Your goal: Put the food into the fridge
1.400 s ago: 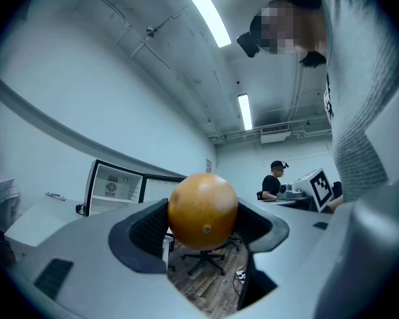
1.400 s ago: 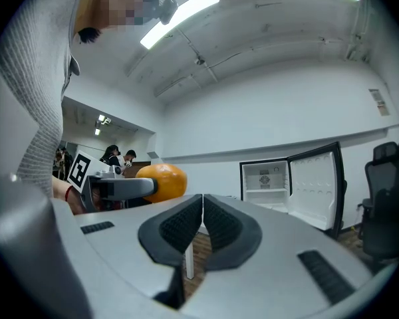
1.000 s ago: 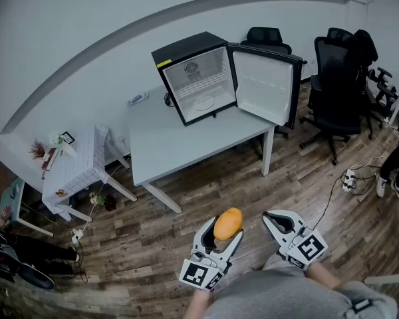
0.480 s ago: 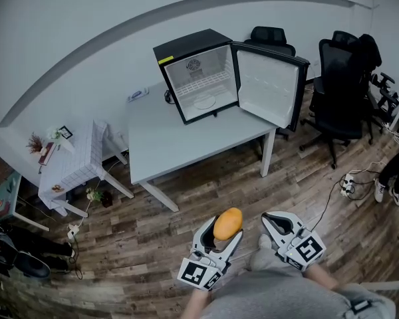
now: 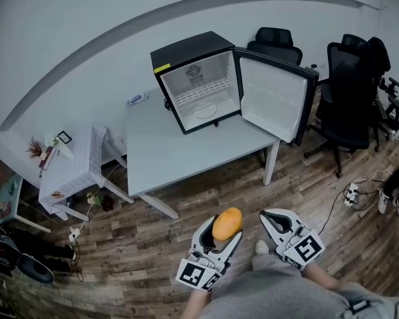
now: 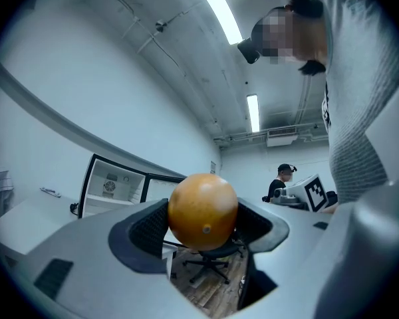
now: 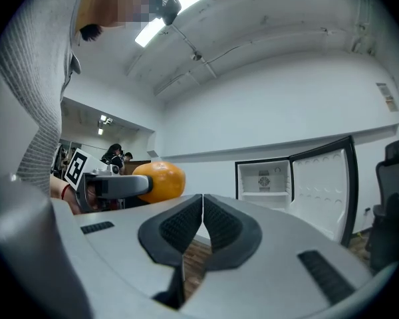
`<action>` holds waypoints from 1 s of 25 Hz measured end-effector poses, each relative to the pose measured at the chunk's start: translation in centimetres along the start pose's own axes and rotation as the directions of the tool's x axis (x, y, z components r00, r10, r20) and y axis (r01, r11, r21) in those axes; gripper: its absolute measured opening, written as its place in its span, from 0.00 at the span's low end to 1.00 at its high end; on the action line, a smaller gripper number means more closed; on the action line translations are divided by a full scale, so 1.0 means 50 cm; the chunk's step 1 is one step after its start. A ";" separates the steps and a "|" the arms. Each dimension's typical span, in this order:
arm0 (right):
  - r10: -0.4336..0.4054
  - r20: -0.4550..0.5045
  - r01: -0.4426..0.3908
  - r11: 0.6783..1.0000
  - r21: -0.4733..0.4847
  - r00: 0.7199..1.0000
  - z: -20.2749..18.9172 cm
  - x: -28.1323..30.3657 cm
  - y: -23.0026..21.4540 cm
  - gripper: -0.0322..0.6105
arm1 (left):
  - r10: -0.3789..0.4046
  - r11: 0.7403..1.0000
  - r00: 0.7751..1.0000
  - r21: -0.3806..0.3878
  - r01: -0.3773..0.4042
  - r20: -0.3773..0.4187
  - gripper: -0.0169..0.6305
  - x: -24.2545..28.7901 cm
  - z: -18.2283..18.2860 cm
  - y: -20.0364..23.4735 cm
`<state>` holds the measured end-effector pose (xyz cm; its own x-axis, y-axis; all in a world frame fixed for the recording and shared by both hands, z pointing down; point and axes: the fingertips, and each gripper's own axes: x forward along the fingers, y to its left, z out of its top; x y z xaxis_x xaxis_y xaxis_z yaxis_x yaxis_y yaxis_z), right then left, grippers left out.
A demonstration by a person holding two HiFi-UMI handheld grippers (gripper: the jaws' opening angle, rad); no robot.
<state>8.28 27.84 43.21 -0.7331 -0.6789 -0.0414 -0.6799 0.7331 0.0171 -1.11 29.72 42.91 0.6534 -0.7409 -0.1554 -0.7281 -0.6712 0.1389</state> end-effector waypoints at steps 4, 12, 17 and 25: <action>0.014 0.025 -0.014 1.000 -0.002 1.000 0.021 0.048 -0.091 0.07 | 0.017 1.000 1.000 0.019 -0.017 0.006 0.52 0.085 0.014 0.039; 0.061 0.054 -0.061 0.998 -0.006 0.997 0.056 0.117 -0.240 0.07 | 0.049 0.998 0.999 0.043 -0.049 0.007 0.52 0.231 0.028 0.089; 0.094 0.062 -0.094 0.996 -0.005 0.994 0.054 0.142 -0.302 0.07 | 0.060 0.997 0.998 0.055 -0.060 0.000 0.52 0.303 0.015 0.107; 0.134 0.061 -0.134 0.991 -0.004 0.989 0.048 0.175 -0.343 0.07 | 0.090 0.994 0.996 0.057 -0.090 0.008 0.52 0.356 0.013 0.137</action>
<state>13.54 9.43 40.18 -0.8152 -0.5705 -0.0998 -0.5753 0.8175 0.0265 5.40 11.94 40.47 0.5838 -0.7980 -0.1499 -0.7946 -0.5994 0.0966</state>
